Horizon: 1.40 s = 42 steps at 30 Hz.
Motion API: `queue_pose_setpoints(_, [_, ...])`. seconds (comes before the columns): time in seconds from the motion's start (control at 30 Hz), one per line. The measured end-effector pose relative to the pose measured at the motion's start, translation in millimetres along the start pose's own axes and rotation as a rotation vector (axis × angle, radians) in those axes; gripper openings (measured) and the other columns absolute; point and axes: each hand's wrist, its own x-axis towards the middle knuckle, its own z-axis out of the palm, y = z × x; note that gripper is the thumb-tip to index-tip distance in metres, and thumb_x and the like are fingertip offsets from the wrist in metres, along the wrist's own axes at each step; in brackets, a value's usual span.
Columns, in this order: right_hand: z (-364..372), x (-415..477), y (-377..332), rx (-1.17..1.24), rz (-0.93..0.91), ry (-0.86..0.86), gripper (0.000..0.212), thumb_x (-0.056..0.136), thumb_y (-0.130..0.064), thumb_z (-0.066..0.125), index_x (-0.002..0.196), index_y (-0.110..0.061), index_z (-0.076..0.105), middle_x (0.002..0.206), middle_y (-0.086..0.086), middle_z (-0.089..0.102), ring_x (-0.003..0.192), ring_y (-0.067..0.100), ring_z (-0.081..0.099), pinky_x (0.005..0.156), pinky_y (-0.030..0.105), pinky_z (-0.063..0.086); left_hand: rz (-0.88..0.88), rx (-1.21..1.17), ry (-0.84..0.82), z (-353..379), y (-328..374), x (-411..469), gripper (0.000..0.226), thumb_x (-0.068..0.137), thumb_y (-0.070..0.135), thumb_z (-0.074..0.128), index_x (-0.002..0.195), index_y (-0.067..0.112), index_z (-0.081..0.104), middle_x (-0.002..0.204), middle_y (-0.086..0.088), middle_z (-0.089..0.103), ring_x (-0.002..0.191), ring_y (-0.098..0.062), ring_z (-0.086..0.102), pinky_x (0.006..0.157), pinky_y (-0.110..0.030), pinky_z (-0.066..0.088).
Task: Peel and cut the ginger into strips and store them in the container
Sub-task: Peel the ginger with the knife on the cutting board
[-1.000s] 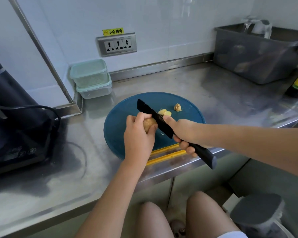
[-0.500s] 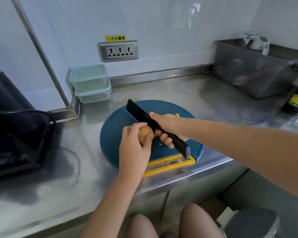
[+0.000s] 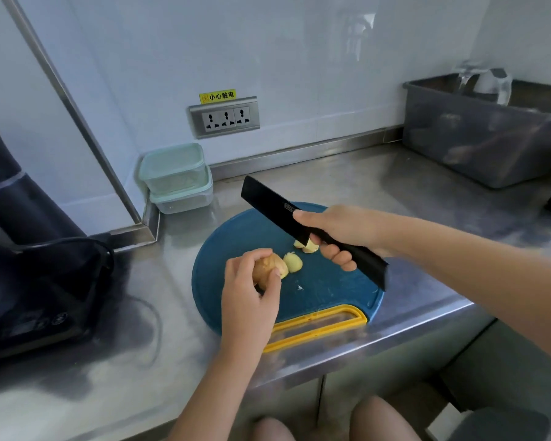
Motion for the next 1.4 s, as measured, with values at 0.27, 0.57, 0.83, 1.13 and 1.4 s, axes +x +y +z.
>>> queue_pose_setpoints(0.27, [21, -17, 34, 0.012, -0.078, 0.045, 0.055, 0.097, -0.062, 0.028, 0.077, -0.013, 0.043, 0.051, 0.001, 0.040, 0.039, 0.015, 0.035, 0.041, 0.024, 0.036, 0.015, 0.030, 0.012, 1, 1, 0, 0.030, 0.084, 0.024, 0.068, 0.112, 0.028, 0.060, 0.105, 0.012, 0.051, 0.095, 0.002, 0.052, 0.074, 0.000, 0.040])
queue_pose_setpoints(0.57, [55, -23, 57, -0.169, -0.233, 0.235, 0.058, 0.095, -0.059, 0.023, 0.076, -0.011, 0.046, 0.057, 0.000, 0.041, 0.044, 0.008, 0.037, 0.053, 0.023, 0.036, 0.041, 0.064, 0.021, 2, 3, -1, 0.026, 0.082, 0.020, 0.069, 0.107, 0.025, 0.061, 0.101, 0.007, 0.054, 0.092, -0.005, 0.056, 0.074, -0.003, 0.042])
queue_pose_setpoints(0.83, [80, -29, 67, -0.395, -0.284, 0.378, 0.048, 0.093, -0.062, 0.019, 0.071, -0.022, 0.033, 0.067, -0.002, 0.043, 0.064, 0.018, 0.044, 0.062, 0.032, 0.040, 0.033, 0.036, 0.033, 0, 3, -1, 0.022, 0.079, 0.018, 0.071, 0.093, 0.027, 0.055, 0.095, 0.008, 0.056, 0.090, 0.003, 0.054, 0.068, -0.007, 0.045])
queue_pose_setpoints(1.13, [86, -28, 70, -0.468, -0.291, 0.371, 0.051, 0.088, -0.062, 0.010, 0.085, -0.021, 0.038, 0.070, -0.006, 0.041, 0.066, 0.015, 0.046, 0.054, 0.023, 0.035, -0.001, 0.035, 0.029, 2, 2, -1, 0.020, 0.079, 0.016, 0.069, 0.092, 0.023, 0.055, 0.093, 0.003, 0.060, 0.086, -0.004, 0.057, 0.067, -0.012, 0.045])
queue_pose_setpoints(1.4, [80, -27, 68, -0.353, -0.272, 0.353, 0.050, 0.095, -0.061, 0.015, 0.071, -0.022, 0.036, 0.067, -0.004, 0.042, 0.062, 0.014, 0.043, 0.063, 0.031, 0.042, 0.014, 0.076, 0.012, 2, 4, 0, 0.019, 0.081, 0.020, 0.069, 0.089, 0.028, 0.054, 0.086, 0.007, 0.062, 0.081, -0.005, 0.058, 0.065, -0.011, 0.046])
